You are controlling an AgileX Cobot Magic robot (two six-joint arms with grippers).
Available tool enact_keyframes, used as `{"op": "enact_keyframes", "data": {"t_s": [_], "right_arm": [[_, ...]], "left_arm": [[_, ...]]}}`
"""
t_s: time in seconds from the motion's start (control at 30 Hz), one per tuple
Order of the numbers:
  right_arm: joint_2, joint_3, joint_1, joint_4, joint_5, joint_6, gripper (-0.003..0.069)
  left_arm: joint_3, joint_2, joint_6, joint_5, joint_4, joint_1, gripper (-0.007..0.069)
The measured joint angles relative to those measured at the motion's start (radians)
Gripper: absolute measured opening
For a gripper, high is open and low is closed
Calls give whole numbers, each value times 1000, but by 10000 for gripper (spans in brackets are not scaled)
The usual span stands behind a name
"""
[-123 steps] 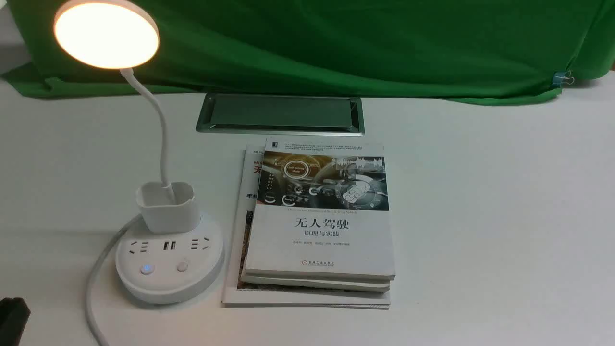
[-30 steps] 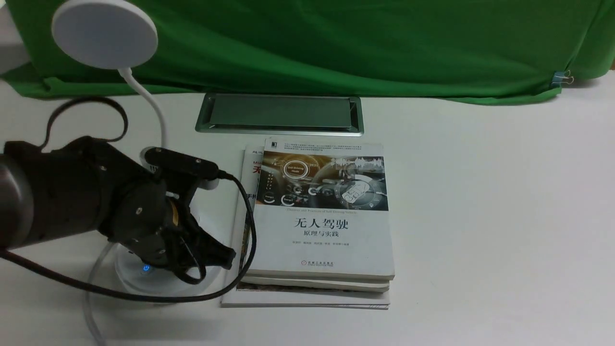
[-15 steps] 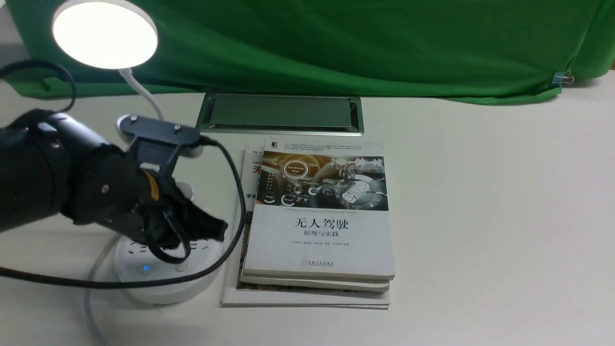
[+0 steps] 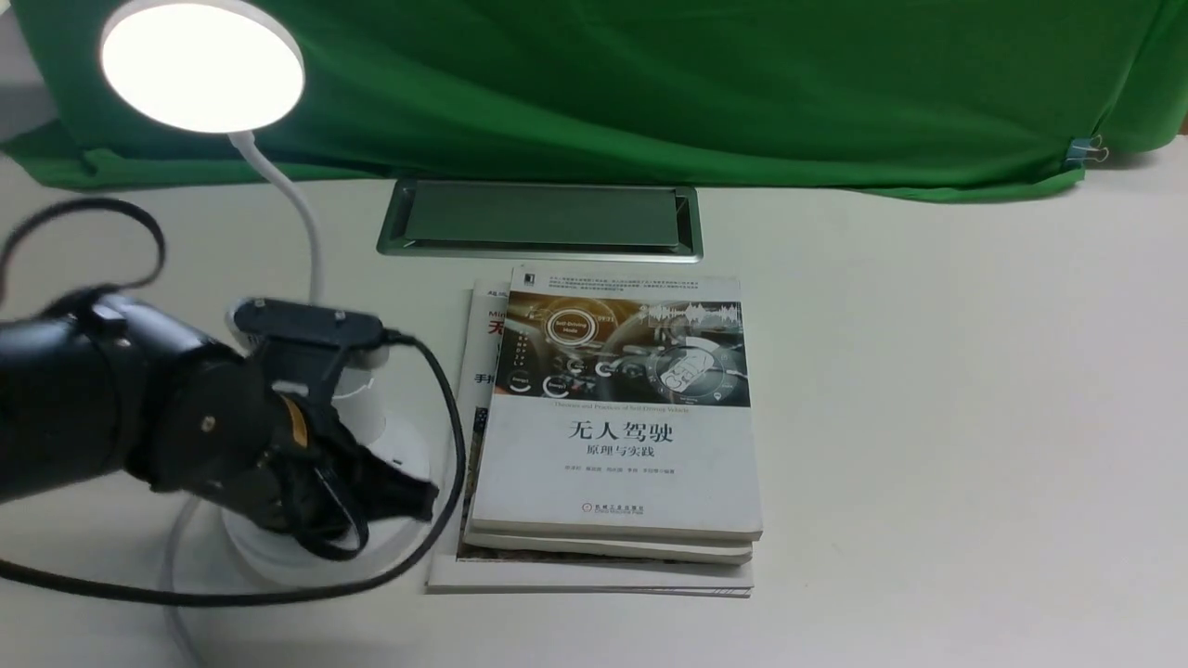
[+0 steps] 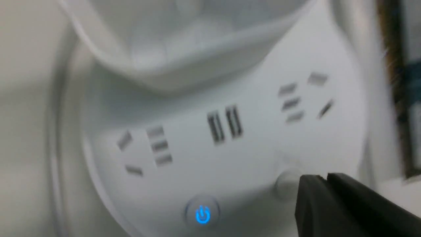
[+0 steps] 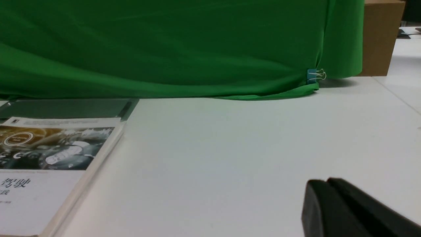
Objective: Turn off the desk lamp on the white desktop by hand.
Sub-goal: 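Press the power button on the round power strip under the lamp with the left gripper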
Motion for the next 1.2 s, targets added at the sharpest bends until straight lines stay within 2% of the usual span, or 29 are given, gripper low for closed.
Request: {"op": "enact_keyframes", "data": {"t_s": [0.17, 0.43, 0.97, 1.2], "right_arm": [[0, 0, 0, 0, 0, 0, 36], [0, 0, 0, 0, -1, 0, 36], [0, 0, 0, 0, -1, 0, 36], [0, 0, 0, 0, -2, 0, 36]], "left_arm": [[-14, -24, -12, -16, 21, 0, 19], [25, 84, -18, -46, 2, 0, 19], [7, 17, -40, -15, 36, 0, 19], [24, 83, -39, -61, -1, 0, 19]]}}
